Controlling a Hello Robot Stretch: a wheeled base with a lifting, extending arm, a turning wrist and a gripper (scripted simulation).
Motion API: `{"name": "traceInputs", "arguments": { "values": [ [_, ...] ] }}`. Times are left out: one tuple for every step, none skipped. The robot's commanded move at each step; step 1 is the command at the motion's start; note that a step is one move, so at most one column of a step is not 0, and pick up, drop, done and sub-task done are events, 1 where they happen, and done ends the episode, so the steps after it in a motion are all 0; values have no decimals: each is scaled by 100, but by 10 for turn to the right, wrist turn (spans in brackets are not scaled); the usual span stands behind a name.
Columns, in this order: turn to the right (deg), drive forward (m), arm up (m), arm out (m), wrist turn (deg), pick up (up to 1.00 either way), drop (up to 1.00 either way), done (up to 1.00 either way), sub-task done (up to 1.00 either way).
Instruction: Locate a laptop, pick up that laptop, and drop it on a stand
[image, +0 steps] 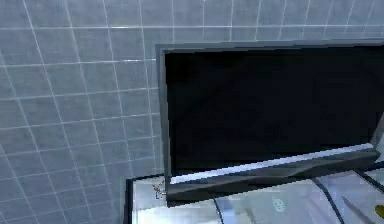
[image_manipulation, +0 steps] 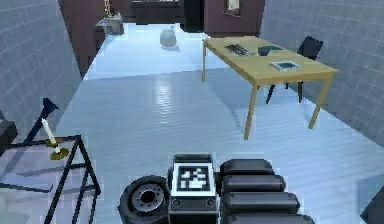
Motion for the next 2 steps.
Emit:
{"name": "traceInputs", "arguments": {
  "values": [
    [450, 0, 0, 0, 0, 0, 0, 0, 0],
    [450, 0, 0, 0, 0, 0, 0, 0, 0]
  ]
}}
